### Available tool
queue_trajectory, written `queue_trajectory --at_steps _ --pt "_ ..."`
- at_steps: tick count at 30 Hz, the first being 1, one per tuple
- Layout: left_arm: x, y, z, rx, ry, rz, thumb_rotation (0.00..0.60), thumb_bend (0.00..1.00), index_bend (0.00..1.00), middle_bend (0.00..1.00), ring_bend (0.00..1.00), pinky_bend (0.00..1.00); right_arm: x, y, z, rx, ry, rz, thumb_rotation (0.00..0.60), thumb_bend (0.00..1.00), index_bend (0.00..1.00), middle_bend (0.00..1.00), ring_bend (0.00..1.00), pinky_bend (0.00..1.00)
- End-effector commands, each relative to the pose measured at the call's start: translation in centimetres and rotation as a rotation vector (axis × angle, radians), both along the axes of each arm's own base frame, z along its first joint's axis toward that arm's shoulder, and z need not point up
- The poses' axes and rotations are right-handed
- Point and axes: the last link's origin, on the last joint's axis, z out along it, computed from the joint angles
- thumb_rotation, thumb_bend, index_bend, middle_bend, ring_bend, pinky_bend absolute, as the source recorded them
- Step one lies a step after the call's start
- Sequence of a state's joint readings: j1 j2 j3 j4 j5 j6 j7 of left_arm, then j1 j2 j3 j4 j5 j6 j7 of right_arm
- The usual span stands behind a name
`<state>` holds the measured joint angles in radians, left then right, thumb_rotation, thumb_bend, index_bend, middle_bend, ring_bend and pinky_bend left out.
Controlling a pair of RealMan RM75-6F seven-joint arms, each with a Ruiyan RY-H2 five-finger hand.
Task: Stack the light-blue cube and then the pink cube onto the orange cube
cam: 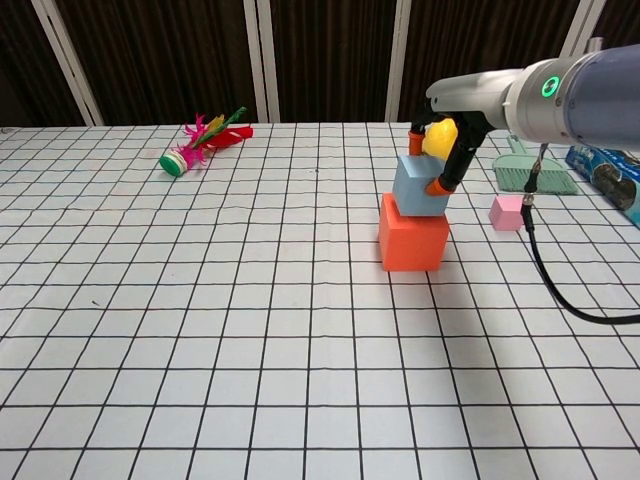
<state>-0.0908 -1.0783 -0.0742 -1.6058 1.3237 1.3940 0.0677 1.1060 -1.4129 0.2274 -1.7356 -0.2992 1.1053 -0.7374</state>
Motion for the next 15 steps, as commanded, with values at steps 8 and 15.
queue_trajectory --at_steps 8,15 --pt "0.04 -0.05 0.03 0.003 -0.001 0.0 0.6 0.21 0.21 0.01 0.0 0.02 -0.04 0.14 -0.04 0.004 -0.002 0.0 0.6 0.49 0.53 0.07 0.07 0.0" --pt "-0.02 -0.06 0.14 0.005 -0.003 0.002 0.6 0.21 0.21 0.01 0.0 0.02 -0.01 0.11 -0.2 0.003 0.0 -0.004 0.6 0.49 0.53 0.07 0.07 0.0"
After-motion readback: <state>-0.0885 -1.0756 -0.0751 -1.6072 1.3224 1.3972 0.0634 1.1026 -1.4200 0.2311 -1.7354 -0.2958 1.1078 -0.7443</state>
